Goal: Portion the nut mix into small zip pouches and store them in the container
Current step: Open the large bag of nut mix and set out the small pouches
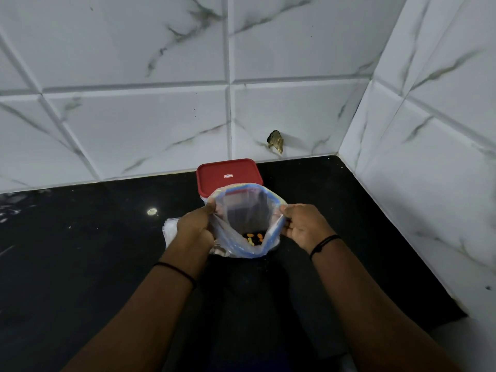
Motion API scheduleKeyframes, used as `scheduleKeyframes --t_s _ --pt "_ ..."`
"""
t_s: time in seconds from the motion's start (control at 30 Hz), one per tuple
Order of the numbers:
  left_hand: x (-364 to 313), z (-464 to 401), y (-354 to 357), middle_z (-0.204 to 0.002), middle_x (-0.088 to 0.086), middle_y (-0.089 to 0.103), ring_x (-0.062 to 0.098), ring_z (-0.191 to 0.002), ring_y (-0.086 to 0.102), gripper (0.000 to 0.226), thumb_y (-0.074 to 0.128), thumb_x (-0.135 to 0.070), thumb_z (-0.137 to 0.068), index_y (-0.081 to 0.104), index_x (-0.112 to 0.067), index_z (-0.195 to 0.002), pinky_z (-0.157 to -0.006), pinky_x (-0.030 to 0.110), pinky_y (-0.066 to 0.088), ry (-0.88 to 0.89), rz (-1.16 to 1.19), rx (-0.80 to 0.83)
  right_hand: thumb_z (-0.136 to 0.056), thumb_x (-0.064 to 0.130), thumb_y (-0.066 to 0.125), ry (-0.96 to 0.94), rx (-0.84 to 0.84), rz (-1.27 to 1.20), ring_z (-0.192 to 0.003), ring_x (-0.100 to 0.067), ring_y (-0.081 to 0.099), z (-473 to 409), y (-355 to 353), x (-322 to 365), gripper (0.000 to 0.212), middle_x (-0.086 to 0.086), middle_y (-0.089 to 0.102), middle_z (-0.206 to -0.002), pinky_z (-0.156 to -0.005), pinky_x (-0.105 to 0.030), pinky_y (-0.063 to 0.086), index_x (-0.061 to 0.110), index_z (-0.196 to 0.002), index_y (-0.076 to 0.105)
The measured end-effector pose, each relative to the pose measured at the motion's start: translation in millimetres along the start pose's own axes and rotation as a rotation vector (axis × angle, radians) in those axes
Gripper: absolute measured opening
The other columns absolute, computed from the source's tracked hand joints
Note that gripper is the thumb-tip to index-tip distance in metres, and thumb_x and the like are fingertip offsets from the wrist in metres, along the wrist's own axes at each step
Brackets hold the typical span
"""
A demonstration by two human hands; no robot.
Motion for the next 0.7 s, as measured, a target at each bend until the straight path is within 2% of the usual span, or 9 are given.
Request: scheduleKeyframes --t_s 0.1,0.17,0.23,0.3,0.37,0.43,0.5,0.57,0.7 --pt "-12 -3 -10 -0.065 0.008 0.065 0.018 -0.065 0.062 0.023 0.051 -0.015 -0.102 0.06 -0.007 -0.082 -0.055 0.036 0.057 -0.052 0.03 0.072 -0.1 0.001 0.048 0.039 -0.025 -0.077 -0.082 -0.025 0.062 -2 -11 -2 0.024 -0.016 0.063 -0.093 -0.072 -0.041 0.056 -0.004 -0.12 0.059" --pt "-19 -7 -20 -0.058 0.01 0.066 0.021 -0.063 0.063 0.028 0.041 -0.013 -0.106 0.058 -0.008 -0.084 -0.039 0.04 0.054 -0.087 0.022 0.08 -0.1 -0.002 0.042 0.101 -0.006 -0.116 -0.073 -0.021 0.06 -1 -17 0 0.021 -0.013 0.065 -0.08 -0.06 -0.034 0.054 -0.006 -0.107 0.062" --pt "-25 -11 -24 -0.067 0.012 0.065 0.021 -0.065 0.062 0.032 0.03 -0.008 -0.107 0.057 -0.007 -0.088 -0.039 0.047 0.053 -0.126 -0.001 0.1 -0.097 -0.001 0.038 0.145 0.053 -0.142 -0.062 -0.014 0.055 2 -19 2 0.025 -0.008 0.063 -0.066 -0.056 -0.025 0.05 -0.002 -0.092 0.063" --pt "-27 -15 -22 -0.08 0.012 0.06 0.021 -0.069 0.058 0.037 0.024 -0.001 -0.102 0.058 -0.002 -0.089 -0.045 0.046 0.055 -0.158 -0.036 0.098 -0.095 0.006 0.04 0.167 0.058 -0.078 -0.056 -0.012 0.054 7 -17 3 0.019 -0.005 0.057 -0.068 -0.049 -0.022 0.047 0.003 -0.089 0.058" --pt "-28 -14 -21 -0.07 0.008 0.053 0.014 -0.058 0.051 0.035 0.027 0.006 -0.088 0.061 0.002 -0.08 -0.056 0.023 0.05 -0.18 -0.082 0.099 -0.097 0.018 0.042 0.163 0.026 0.085 -0.062 -0.014 0.056 11 -18 3 0.019 -0.006 0.057 -0.075 -0.045 -0.022 0.047 0.007 -0.088 0.055" --pt "-29 -15 -19 -0.073 0.006 0.047 0.01 -0.061 0.043 0.032 0.034 0.006 -0.079 0.066 0.009 -0.079 -0.065 0.015 0.032 -0.197 -0.132 0.143 -0.098 0.028 0.042 0.149 -0.003 0.234 -0.066 -0.017 0.059 15 -19 2 0.027 -0.008 0.061 -0.077 -0.047 -0.024 0.048 0.008 -0.087 0.057" --pt "-30 -19 -17 -0.092 0.014 0.058 0.021 -0.079 0.054 0.03 0.041 -0.006 -0.09 0.066 0.012 -0.093 -0.073 0.032 0.051 -0.194 -0.171 0.176 -0.097 0.03 0.04 0.167 0.011 0.283 -0.065 -0.02 0.063 16 -21 1 0.031 -0.011 0.065 -0.075 -0.053 -0.026 0.05 0.006 -0.09 0.058" --pt "-33 -18 -14 -0.1 0.023 0.068 0.033 -0.091 0.063 0.035 0.055 -0.026 -0.095 0.066 0.007 -0.098 -0.081 0.045 0.057 -0.192 -0.188 0.23 -0.095 0.03 0.039 0.202 0.043 0.352 -0.063 -0.02 0.061 18 -25 -1 0.032 -0.013 0.065 -0.075 -0.055 -0.028 0.05 0.004 -0.096 0.059" --pt "-35 -16 -7 -0.083 0.021 0.073 0.033 -0.067 0.07 0.049 0.07 -0.044 -0.085 0.073 0.004 -0.076 -0.066 0.047 0.061 -0.203 -0.304 0.332 -0.096 0.031 0.041 0.236 0.068 0.429 -0.07 -0.021 0.058 17 -34 -5 0.032 -0.015 0.061 -0.083 -0.062 -0.03 0.051 0.003 -0.098 0.057"
Point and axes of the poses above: each hand's wrist, its own z-axis away from the middle knuckle, its own y-axis out of the palm, x = y × z, the point moved 3 cm from there along -z, towards the middle knuckle
